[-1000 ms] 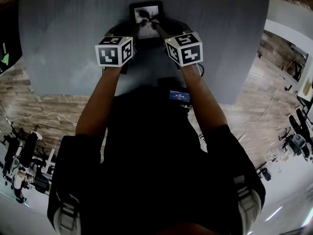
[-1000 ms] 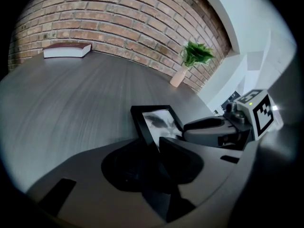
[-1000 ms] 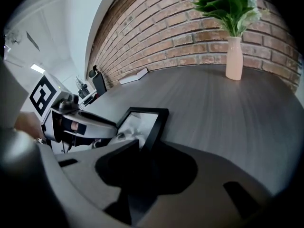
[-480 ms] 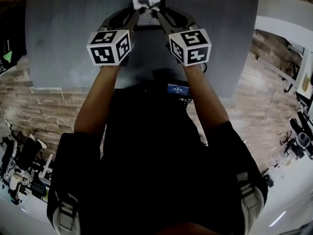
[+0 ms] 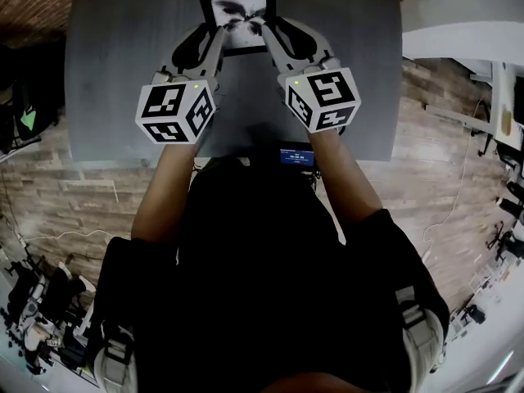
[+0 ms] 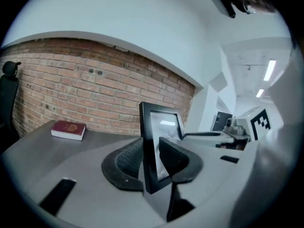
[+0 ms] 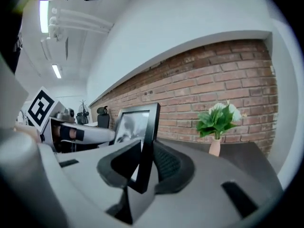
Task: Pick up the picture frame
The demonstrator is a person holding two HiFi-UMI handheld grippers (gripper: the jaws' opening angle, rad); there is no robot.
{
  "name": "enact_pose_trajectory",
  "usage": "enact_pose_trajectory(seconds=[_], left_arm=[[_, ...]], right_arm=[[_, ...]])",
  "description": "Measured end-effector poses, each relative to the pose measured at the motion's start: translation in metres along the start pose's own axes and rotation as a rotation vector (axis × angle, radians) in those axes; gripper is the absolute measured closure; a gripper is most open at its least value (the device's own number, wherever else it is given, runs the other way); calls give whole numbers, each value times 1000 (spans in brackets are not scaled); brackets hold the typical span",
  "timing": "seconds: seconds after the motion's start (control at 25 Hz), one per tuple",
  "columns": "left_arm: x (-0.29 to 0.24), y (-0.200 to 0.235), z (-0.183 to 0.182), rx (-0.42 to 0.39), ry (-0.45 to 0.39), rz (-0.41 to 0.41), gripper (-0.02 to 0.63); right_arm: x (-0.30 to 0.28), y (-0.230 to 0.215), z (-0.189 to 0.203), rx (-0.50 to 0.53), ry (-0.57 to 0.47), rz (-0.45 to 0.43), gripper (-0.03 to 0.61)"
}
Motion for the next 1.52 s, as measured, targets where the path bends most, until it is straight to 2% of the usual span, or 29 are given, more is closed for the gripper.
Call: enact_pose_trajectory(seconds=[0.24, 0.64, 0.96, 1.2, 1.52], left_arm=[[54, -30, -34, -28, -83, 92, 514], [186, -76, -39, 17, -141, 195, 514], [240, -126, -39, 11, -178, 220, 514], [271, -164, -42, -23, -197, 203, 514], [317, -245, -10, -39, -164, 193, 514]], right_arm=[[53, 46, -38, 51, -102, 51, 495], [154, 143, -49, 94, -151, 108, 495], [229, 174, -51, 99, -181, 118, 495], [276, 188, -50, 77, -214, 93, 499], [371, 183, -46, 65, -235, 88, 502]])
Point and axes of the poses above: the fingertips, and each gripper's own axes: x backward along the fingers, y to its left, z out of its underside, the point moved 2 cm from there along x, backward along the fingers, and after that the axes turned 13 degrees about -y, right-handed, at the moved point
